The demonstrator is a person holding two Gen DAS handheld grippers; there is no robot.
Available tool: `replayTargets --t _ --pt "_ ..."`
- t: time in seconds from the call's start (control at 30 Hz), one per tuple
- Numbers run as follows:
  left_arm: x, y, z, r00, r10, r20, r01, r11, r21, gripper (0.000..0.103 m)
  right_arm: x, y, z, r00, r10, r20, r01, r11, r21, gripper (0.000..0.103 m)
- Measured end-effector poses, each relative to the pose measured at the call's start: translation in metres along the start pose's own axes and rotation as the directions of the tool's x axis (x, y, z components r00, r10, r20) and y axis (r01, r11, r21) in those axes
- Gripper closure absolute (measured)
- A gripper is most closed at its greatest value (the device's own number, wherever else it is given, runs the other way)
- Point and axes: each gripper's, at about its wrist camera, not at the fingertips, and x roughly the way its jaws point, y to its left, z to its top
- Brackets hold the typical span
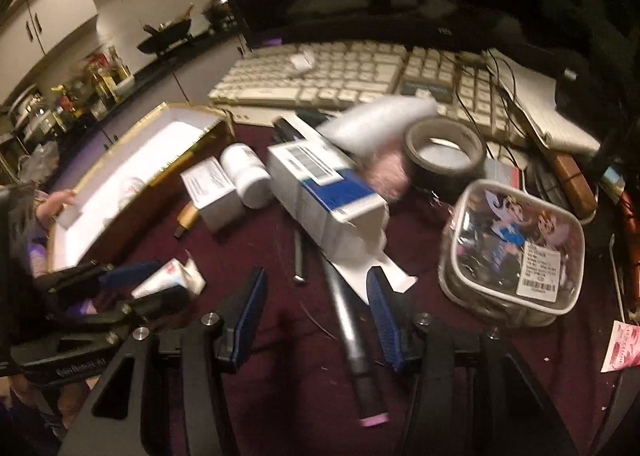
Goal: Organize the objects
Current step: 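Grasp the white staple box with left tool while right tool grasps blue-white medicine box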
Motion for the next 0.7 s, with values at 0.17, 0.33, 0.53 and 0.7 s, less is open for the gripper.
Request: replayTargets --t 0.17,0.33,0.53,0.7 --pt "-0.003 0.002 -0.003 1.0 0.02 0.006 -0.02 1.0 -0.014 0.074 0.007 0.0 -0.006 0.997 -0.06 -0.042 0.06 0.998 -0.023 0.069" --pt "-0.006 0.009 -0.005 1.0 0.0 0.007 0.0 0.999 -0.042 0.074 0.005 0.001 -0.01 0.995 -0.083 -0.062 0.081 0.996 -0.029 0.069" --pt "-0.007 0.008 -0.006 1.0 -0.003 -0.001 0.003 1.0 0.0 0.074 -0.028 0.011 -0.005 0.999 -0.019 0.045 0.021 0.999 -0.041 0.068" --pt "-0.008 0.012 -0.007 1.0 -0.028 0.004 0.028 0.999 -0.031 0.074 -0.034 0.01 0.015 0.992 -0.038 0.117 0.046 0.996 -0.07 0.04"
